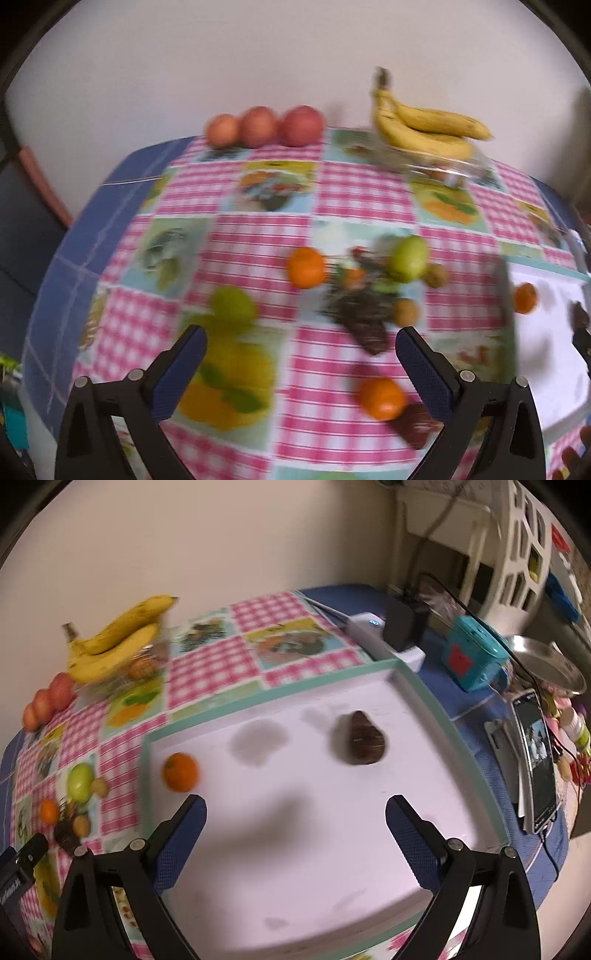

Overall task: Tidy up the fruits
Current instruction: 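Open both tools over the tray, releasing orange and date, and withdraw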

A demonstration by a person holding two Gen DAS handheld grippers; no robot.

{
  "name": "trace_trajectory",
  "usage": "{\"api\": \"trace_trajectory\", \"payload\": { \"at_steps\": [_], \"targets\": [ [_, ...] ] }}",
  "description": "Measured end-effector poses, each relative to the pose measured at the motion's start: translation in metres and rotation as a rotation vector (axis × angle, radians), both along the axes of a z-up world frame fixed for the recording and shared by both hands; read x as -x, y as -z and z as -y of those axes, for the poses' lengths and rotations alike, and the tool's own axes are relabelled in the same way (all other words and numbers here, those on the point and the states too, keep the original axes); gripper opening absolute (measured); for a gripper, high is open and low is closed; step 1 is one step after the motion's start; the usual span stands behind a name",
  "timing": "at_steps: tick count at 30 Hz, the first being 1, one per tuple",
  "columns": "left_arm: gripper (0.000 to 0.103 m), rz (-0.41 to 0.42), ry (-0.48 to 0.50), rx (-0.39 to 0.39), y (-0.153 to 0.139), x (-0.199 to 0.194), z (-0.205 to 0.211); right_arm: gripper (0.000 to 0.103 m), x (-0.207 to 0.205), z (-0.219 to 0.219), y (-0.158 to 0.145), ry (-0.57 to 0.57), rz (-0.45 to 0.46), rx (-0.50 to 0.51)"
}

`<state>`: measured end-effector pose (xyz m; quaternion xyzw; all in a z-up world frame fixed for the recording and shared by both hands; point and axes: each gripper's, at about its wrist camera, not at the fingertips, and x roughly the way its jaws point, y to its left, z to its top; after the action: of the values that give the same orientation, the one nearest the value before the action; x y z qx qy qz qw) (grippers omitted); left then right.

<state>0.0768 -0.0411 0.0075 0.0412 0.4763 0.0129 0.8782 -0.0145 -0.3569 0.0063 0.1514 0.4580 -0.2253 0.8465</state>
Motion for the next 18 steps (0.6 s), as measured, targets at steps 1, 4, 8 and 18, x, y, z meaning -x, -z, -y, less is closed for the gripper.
{"api": "trace_trajectory", "payload": {
  "at_steps": [1,4,8,18],
  "targets": [
    [0.103,0.011,-0.012,-0.009,-0.001,0.001,-0.006,0.098,0.000,-0.006,-0.001,-0.010,0.009,0.005],
    [0.103,0.040,-0.046,-0.037,-0.003,0.001,-0.029,0.098,-0.002,-0.030,0.000,-0.059,0.033,0.005],
    [0.103,0.046,-0.105,0.011,-0.009,-0.006,-0.065,0.098,-0.007,-0.063,0.002,-0.128,0.053,-0.028],
    [0.103,0.081,-0.250,0.154,-0.021,-0.013,-0.139,0.098,-0.028,-0.134,0.008,-0.297,0.044,-0.118]
  ]
}}
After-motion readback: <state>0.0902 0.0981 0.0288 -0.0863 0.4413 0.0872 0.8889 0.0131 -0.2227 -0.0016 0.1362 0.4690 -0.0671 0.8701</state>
